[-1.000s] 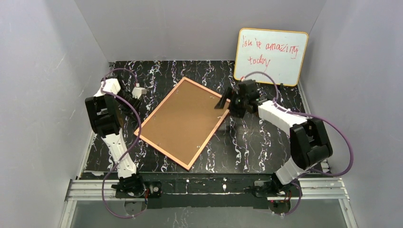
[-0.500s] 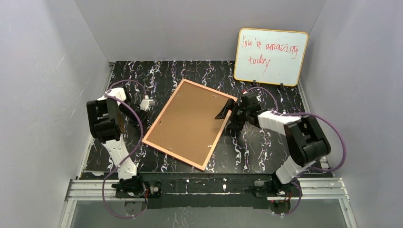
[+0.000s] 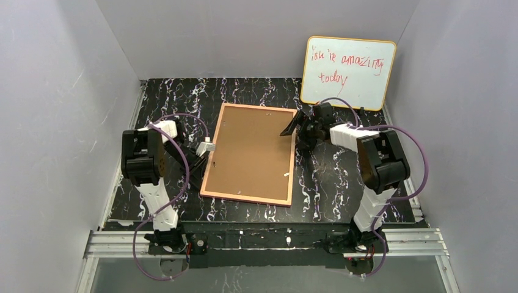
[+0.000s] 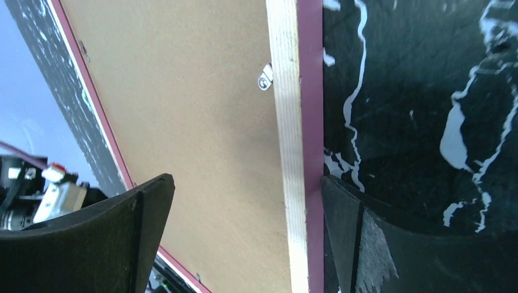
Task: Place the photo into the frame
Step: Adjust the photo frame at the center of the board, then install the photo frame at the center of the board.
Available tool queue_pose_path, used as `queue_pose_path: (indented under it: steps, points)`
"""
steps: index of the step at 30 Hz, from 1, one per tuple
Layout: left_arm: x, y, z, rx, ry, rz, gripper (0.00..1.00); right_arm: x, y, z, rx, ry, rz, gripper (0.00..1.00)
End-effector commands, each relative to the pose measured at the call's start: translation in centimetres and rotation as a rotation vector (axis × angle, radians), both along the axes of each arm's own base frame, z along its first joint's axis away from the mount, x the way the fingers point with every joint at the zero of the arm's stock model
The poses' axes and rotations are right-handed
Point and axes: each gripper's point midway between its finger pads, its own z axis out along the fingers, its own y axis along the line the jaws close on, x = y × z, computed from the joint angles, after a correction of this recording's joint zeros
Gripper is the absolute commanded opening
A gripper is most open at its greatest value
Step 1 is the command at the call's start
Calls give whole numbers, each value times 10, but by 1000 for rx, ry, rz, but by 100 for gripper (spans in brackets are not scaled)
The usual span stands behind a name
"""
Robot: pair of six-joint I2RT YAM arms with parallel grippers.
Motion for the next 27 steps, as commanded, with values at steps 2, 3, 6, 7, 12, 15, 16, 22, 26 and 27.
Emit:
queue_pose_path:
  steps: [2, 3, 6, 7, 12, 15, 16, 22, 26, 27]
  points:
    - [-22, -15, 27, -135, 4, -77, 22, 28, -15, 33, -118, -93, -34, 99]
    - [-24, -14, 27, -140, 9, -88, 22, 32, -20, 41, -147, -110, -49, 98]
    - [-13, -5, 20, -122, -3, -62, 22, 32, -33, 60, -188, -150, -96, 95]
    - [-6, -2, 19, -128, -1, -37, 22, 30, -34, 67, -181, -167, -109, 94]
    - [39, 4, 12, -119, 55, 182, 23, 9, 7, 91, -36, -231, -33, 86]
    - [46, -7, 9, -163, 87, 206, 23, -14, 61, 83, 5, -182, 100, 85]
    - [48, -12, 12, -194, 88, 211, 24, -20, 77, 82, 21, -174, 137, 84]
    - [42, -23, 25, -307, 127, 198, 24, -50, 156, 69, 115, -150, 295, 76]
    - [43, -27, 33, -366, 101, 193, 27, -62, 196, 59, 145, -125, 377, 74]
    - [44, -28, 33, -371, 98, 200, 27, -66, 205, 56, 147, -122, 396, 74]
